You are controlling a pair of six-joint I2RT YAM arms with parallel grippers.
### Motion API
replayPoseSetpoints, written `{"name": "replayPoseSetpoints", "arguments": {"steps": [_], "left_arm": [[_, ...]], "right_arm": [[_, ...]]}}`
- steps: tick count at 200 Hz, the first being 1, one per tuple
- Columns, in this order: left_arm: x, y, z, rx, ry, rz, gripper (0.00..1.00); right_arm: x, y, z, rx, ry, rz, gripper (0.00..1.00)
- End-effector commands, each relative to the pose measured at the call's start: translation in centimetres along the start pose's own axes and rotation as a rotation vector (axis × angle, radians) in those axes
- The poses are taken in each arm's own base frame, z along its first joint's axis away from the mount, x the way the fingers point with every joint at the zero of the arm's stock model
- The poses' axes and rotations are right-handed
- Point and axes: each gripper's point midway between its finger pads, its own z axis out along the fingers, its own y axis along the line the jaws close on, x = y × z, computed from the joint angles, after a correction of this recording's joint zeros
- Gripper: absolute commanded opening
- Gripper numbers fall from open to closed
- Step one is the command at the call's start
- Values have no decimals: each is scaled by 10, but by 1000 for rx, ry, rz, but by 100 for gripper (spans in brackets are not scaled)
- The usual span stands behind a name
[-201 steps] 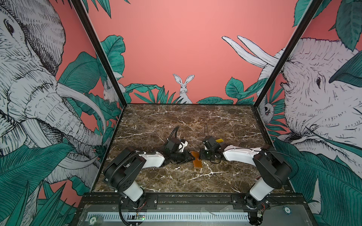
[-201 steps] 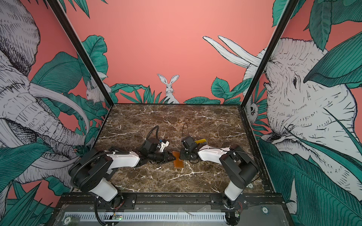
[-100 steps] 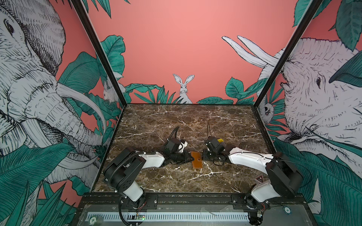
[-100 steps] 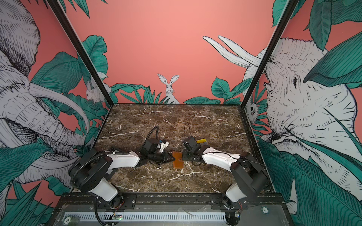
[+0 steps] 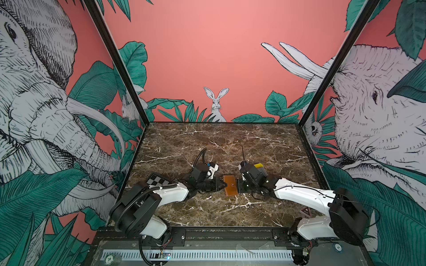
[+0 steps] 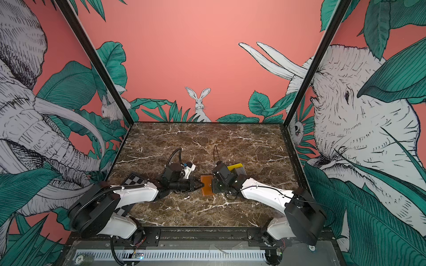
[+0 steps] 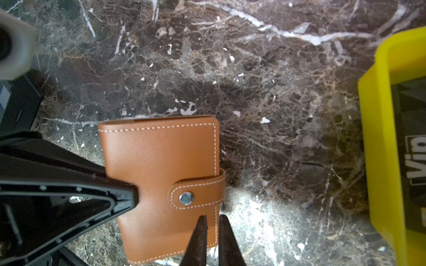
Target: Put the credit cards into the card holder
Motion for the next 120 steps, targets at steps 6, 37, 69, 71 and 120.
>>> {"name": "replayPoseSetpoints", "arguments": {"steps": [6, 37, 69, 71, 120], "left_arm": [[-8, -8, -6, -6, -45, 42, 7], [-7, 5, -6, -75, -52, 52, 7], [-11, 3, -4, -54, -84, 61, 7], [-11, 3, -4, -54, -84, 62, 7], [-12, 0, -3, -62, -59, 81, 7]], "right_arm": [[-6, 0, -5, 22, -28, -9, 15], [-8, 0, -5, 39, -23, -37, 16], [-8, 3, -1, 31, -13, -49, 16], [-8, 3, 0, 30, -13, -49, 16], [-8, 3, 2, 22, -26, -19, 21]]}}
